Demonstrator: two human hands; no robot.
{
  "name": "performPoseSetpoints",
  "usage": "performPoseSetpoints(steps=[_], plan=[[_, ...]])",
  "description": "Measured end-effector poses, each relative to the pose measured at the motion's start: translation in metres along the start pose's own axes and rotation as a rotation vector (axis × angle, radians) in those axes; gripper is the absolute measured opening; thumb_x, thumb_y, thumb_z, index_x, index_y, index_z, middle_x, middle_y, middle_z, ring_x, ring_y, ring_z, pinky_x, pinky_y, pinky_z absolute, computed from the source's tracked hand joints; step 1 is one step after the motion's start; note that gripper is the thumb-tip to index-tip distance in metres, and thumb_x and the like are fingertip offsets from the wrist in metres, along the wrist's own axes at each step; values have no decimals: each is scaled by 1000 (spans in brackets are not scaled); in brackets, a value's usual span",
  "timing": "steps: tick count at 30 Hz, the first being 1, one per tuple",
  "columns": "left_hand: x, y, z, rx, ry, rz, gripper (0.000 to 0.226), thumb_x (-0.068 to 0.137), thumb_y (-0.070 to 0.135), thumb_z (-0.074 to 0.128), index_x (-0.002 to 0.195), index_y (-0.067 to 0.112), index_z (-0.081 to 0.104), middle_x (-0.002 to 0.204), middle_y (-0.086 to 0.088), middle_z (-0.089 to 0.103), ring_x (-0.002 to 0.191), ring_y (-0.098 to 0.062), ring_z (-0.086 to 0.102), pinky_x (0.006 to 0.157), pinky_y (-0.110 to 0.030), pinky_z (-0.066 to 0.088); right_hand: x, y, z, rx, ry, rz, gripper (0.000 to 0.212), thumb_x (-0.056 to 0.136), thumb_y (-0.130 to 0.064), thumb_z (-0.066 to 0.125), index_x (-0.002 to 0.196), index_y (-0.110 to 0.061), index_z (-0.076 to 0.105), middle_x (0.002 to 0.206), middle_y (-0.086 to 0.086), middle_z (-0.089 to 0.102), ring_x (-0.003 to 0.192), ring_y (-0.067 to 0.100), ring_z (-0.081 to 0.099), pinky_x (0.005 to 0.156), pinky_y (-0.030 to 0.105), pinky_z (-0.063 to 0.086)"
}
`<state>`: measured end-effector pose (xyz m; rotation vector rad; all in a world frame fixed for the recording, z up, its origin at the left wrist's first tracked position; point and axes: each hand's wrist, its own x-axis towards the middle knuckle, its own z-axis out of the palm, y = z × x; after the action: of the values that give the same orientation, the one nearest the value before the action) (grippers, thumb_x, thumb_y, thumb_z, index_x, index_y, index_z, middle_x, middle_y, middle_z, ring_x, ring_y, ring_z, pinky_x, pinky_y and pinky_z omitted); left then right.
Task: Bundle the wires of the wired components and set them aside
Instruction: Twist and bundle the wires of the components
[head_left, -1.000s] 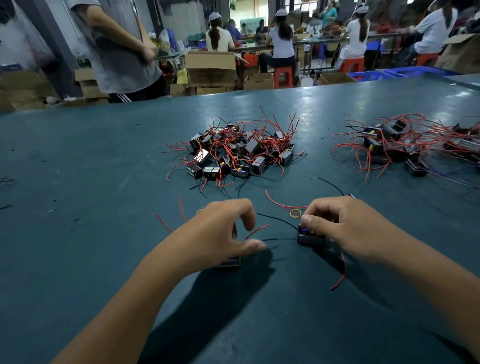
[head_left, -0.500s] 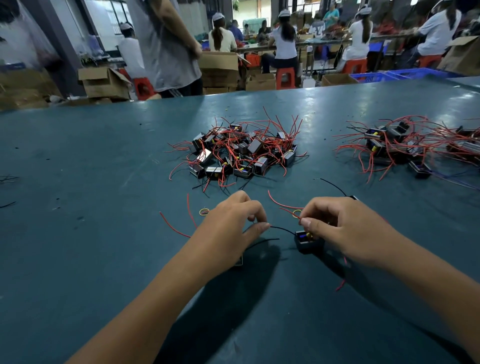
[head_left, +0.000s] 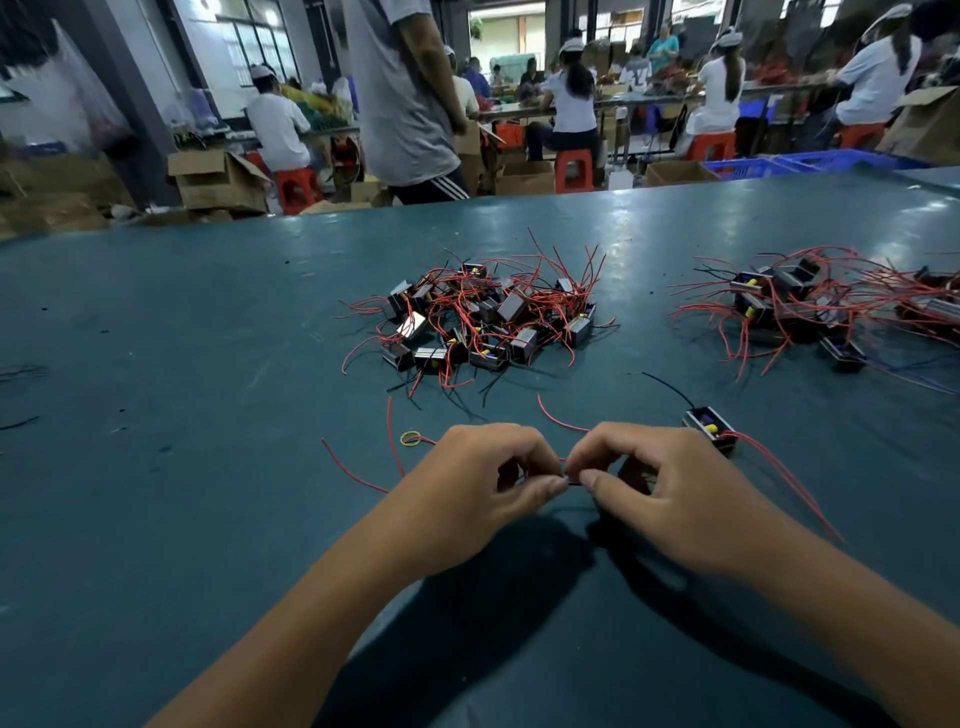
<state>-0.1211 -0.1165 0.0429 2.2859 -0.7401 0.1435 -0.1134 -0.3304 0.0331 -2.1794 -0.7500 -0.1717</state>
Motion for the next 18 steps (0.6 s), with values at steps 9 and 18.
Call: performPoseSetpoints(steps=[9,18], plan=[[0,-7,-1,-11,-61,-154,27,81,28,83,95,27,60,88,16,67,67,-11,53,59,-13,40,0,6,2,-44,25,42,14,95,-16,62,85,-24,59,73,-20,65,65,2,59,59,11,39],[0,-12,-1,-2,-5,-158,4,89,24,75,85,23,74,69,7,67,57,-3,52,56,-17,41,1,7,9,-30,104,109,13,93,-13,59,88,-24,62,63,-6,63,51,10,51,51,21,39]])
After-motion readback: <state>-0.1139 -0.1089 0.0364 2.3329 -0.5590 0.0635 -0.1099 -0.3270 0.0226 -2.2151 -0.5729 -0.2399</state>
